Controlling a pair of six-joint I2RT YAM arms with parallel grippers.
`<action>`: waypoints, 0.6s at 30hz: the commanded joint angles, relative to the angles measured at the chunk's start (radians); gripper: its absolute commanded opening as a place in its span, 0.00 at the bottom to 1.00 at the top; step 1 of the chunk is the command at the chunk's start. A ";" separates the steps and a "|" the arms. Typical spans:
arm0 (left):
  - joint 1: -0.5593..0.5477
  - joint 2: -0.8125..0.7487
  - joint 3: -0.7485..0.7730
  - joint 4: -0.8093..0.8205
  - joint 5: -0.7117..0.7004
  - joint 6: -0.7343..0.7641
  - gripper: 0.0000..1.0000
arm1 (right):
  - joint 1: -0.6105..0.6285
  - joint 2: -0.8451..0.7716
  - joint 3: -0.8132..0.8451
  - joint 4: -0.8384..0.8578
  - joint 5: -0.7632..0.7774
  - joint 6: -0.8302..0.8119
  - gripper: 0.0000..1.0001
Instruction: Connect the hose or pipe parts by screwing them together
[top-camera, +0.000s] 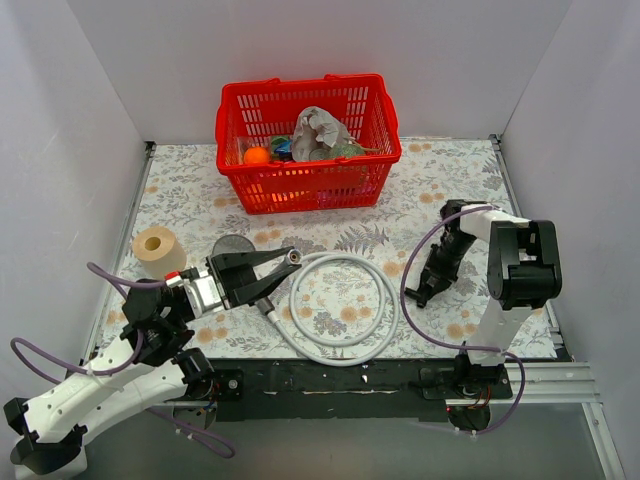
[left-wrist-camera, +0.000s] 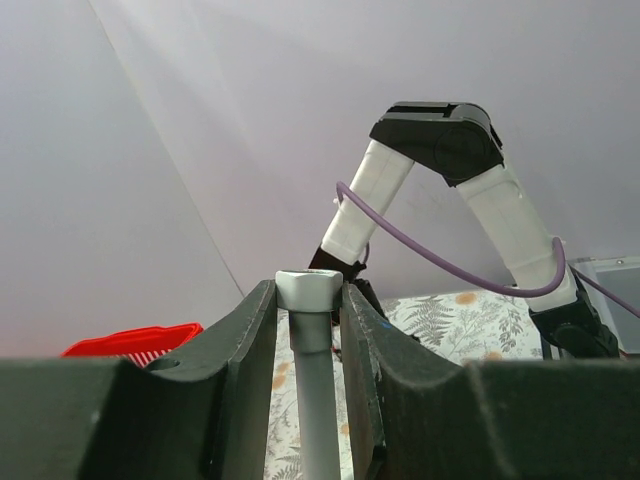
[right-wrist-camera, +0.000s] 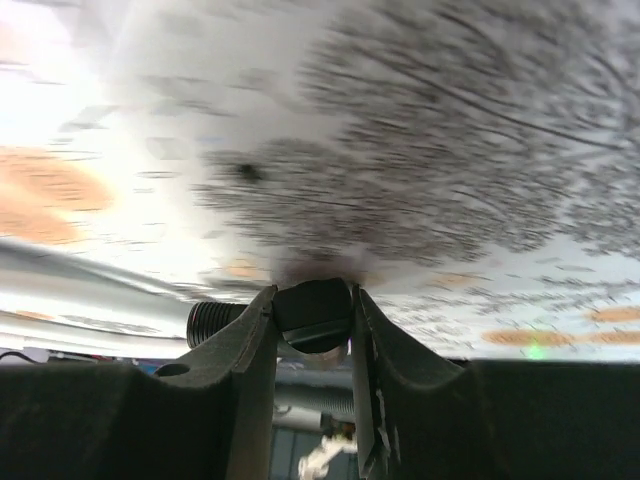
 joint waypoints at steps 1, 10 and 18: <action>0.003 0.006 0.068 -0.007 0.042 0.018 0.00 | 0.065 -0.119 0.111 0.143 -0.111 0.026 0.01; 0.003 0.038 0.014 0.004 0.062 -0.135 0.00 | 0.390 -0.459 0.234 0.340 0.003 0.018 0.01; 0.003 0.181 -0.072 0.242 0.038 -0.286 0.00 | 0.571 -0.735 0.387 0.479 0.032 -0.137 0.01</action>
